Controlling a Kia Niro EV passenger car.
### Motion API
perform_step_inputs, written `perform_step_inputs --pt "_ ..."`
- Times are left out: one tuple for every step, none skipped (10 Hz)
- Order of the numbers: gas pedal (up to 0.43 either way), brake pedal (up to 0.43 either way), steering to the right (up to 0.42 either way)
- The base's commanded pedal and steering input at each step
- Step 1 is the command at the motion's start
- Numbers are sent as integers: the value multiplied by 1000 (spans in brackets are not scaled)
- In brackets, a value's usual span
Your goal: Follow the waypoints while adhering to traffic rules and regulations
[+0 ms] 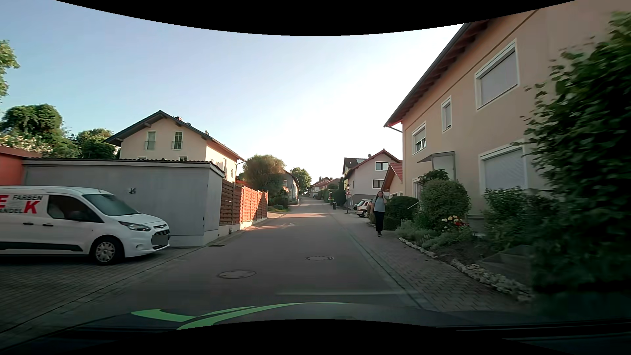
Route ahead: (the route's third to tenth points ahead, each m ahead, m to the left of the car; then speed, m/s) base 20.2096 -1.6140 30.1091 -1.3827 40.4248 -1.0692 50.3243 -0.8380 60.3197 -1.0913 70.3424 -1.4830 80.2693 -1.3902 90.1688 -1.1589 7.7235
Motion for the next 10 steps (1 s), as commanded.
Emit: perform_step_inputs --pt "150 0 -1" --pt "150 0 -1" --pt "150 0 -1" --pt "150 0 -1" --pt "150 0 -1" --pt "150 0 0" --pt "150 0 0" --pt "150 0 0" --pt "150 0 0" --pt "150 0 0"
